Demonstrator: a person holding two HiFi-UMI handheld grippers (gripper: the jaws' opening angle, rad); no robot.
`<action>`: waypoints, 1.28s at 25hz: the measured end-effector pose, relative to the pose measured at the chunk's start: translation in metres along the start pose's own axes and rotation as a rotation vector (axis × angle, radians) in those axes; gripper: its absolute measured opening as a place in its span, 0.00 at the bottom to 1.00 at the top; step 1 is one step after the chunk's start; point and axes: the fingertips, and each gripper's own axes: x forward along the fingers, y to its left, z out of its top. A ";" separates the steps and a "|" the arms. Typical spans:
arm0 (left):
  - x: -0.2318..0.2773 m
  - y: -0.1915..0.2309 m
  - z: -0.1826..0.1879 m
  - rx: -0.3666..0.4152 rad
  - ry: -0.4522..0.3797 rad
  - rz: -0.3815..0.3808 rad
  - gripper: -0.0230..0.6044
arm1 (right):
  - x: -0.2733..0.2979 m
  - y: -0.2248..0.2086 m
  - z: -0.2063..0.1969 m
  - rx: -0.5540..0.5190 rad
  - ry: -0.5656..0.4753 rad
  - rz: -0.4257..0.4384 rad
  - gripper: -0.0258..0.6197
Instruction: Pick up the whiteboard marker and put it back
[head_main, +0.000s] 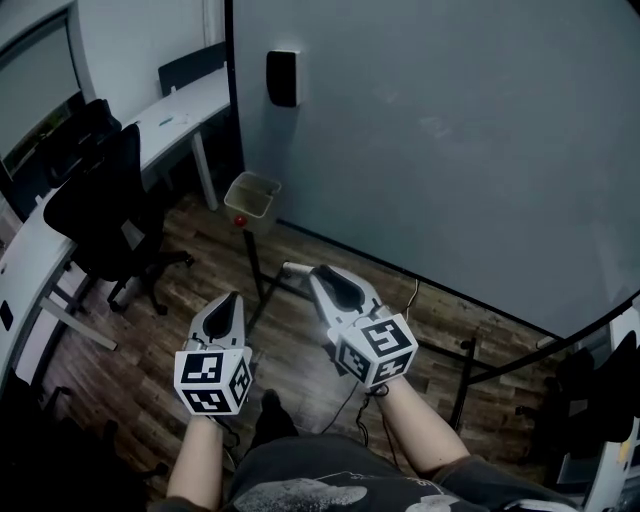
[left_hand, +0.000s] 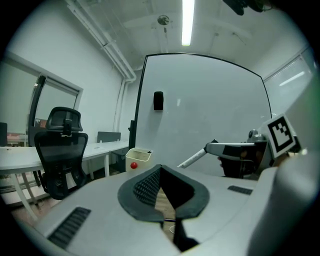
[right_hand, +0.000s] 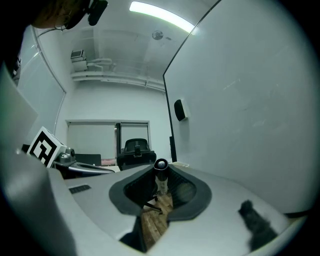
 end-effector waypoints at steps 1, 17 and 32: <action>0.008 0.006 0.003 0.000 -0.001 -0.002 0.06 | 0.009 -0.003 0.003 0.000 -0.003 -0.002 0.17; 0.091 0.089 0.032 -0.007 0.008 -0.046 0.06 | 0.129 -0.028 0.024 0.010 -0.027 -0.060 0.17; 0.146 0.148 0.026 -0.024 0.040 -0.108 0.06 | 0.218 -0.038 -0.005 0.025 0.029 -0.115 0.17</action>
